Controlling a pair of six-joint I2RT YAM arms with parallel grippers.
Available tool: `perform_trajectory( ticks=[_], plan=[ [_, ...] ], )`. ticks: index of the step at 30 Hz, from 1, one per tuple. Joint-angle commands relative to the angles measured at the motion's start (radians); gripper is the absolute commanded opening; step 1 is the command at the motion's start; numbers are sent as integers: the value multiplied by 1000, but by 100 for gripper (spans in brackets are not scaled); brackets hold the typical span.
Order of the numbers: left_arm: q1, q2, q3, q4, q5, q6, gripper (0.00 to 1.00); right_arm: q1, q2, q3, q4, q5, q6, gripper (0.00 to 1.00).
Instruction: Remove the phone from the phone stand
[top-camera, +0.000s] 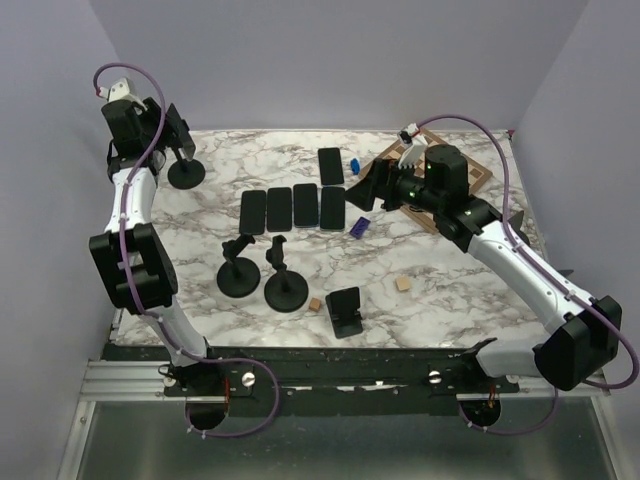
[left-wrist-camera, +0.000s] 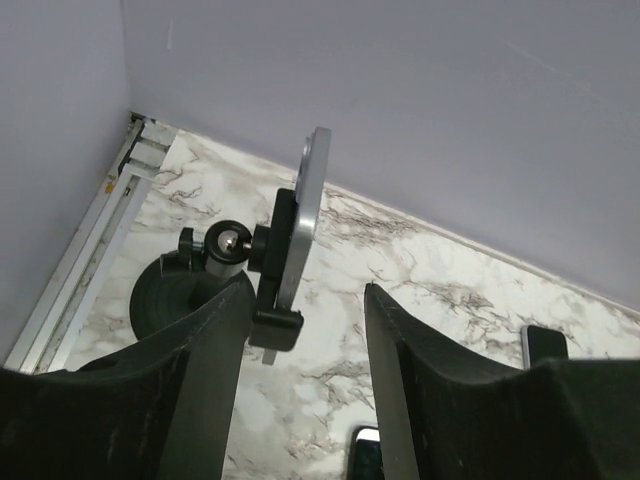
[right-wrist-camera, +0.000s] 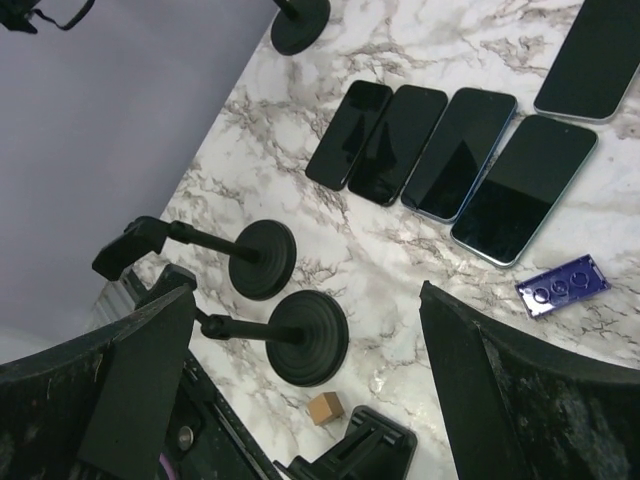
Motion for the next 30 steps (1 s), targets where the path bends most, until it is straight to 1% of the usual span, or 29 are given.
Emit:
perform_trajectory(
  ticks=[1,3,5,8,11,14,16,17,20,22,23,27,30],
  plan=[
    [6,125,128,62,-24,42,53,4,28,-15,-20,-46,-14,100],
    [9,164,170,72,-11,34,49,4,34,-17,-27,-50,-14,100],
    [8,194,200,83,-5,32,42,4,37,-17,-43,-48,-19,100],
    [9,239,249,94,32,30,36,4,31,-17,-54,-36,-19,100],
    [7,261,299,58,48,39,23,4,27,-11,-60,-37,-14,100],
    [9,224,271,48,56,61,12,4,20,-5,-72,-37,-17,100],
    [8,169,216,42,55,79,3,4,17,-8,-74,-33,-20,100],
    [8,139,172,47,53,83,0,4,17,-11,-72,-30,-21,100],
    [9,42,56,71,57,96,0,4,19,-15,-68,-34,-20,100],
    [8,-1,30,24,54,106,0,6,15,-14,-63,-47,-15,100],
    [6,-30,14,1,50,95,0,5,10,-14,-60,-51,-13,100],
    [2,-159,-119,18,62,54,0,9,-14,-26,-45,-52,2,100],
    [0,-258,-193,-13,79,41,0,13,-21,-38,-25,-57,17,100]
  ],
)
